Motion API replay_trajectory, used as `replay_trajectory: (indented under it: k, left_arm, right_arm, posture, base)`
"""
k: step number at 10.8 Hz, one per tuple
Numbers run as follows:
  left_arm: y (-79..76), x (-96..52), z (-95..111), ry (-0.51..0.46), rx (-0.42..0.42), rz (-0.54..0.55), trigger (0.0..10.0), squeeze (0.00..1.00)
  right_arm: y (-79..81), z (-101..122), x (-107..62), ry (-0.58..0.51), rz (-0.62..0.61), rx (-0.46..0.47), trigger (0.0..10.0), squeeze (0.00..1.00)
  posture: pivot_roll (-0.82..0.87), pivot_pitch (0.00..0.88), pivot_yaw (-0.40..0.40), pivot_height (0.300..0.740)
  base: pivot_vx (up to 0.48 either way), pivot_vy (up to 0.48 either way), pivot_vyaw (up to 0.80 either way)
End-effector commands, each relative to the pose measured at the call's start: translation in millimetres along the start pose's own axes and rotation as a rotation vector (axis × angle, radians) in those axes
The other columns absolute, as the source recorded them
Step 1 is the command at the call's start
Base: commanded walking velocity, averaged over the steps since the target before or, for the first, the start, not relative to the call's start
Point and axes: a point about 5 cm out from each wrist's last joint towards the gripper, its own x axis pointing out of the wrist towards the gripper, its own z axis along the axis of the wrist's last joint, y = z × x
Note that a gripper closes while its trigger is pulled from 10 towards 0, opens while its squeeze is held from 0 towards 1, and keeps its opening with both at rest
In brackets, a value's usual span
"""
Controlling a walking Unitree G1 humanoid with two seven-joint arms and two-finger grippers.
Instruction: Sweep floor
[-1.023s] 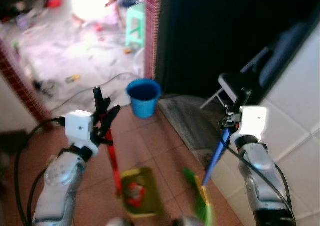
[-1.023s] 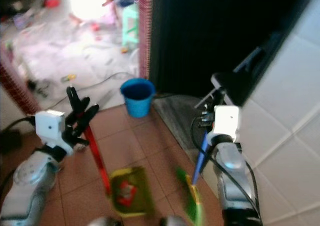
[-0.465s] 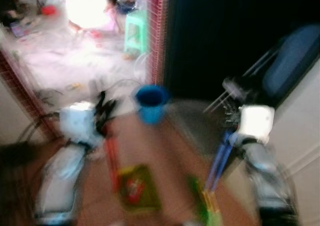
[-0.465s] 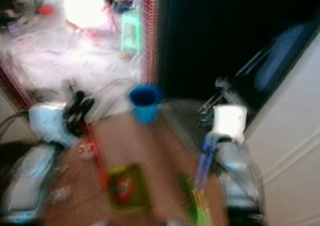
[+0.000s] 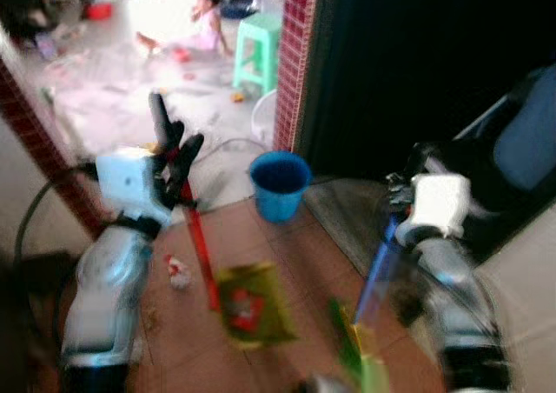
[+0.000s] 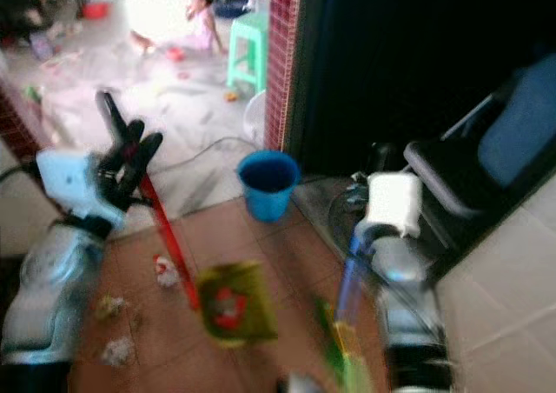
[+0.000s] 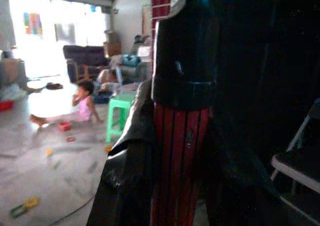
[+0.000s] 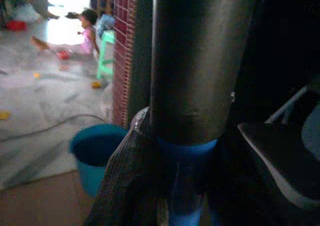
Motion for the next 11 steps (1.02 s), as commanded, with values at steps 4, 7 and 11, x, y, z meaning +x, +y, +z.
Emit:
replay_trajectory:
  k: [4,7,11]
  left_arm:
    - [2.1,15.2,45.5,-0.157,0.034,0.022,10.0,0.00]
    - [-3.6,21.7,70.1,-0.239,0.014,0.031,10.0,0.00]
    - [0.5,35.4,95.0,-0.317,0.028,0.049,10.0,0.00]
  right_arm:
    - [23.1,14.4,6.1,-0.070,0.068,-0.001,10.0,0.00]
    - [24.9,11.0,7.2,-0.057,0.081,-0.011,10.0,0.00]
    - [29.6,9.0,11.1,-0.058,0.094,-0.012,10.0,0.00]
  posture:
    - [0.01,0.028,-0.042,0.740]
    - [0.01,0.016,-0.059,0.740]
    - [0.01,0.000,-0.051,0.740]
  base:
    - [0.480,0.000,0.00]
    - [0.480,0.000,0.00]
    - [0.480,0.000,0.00]
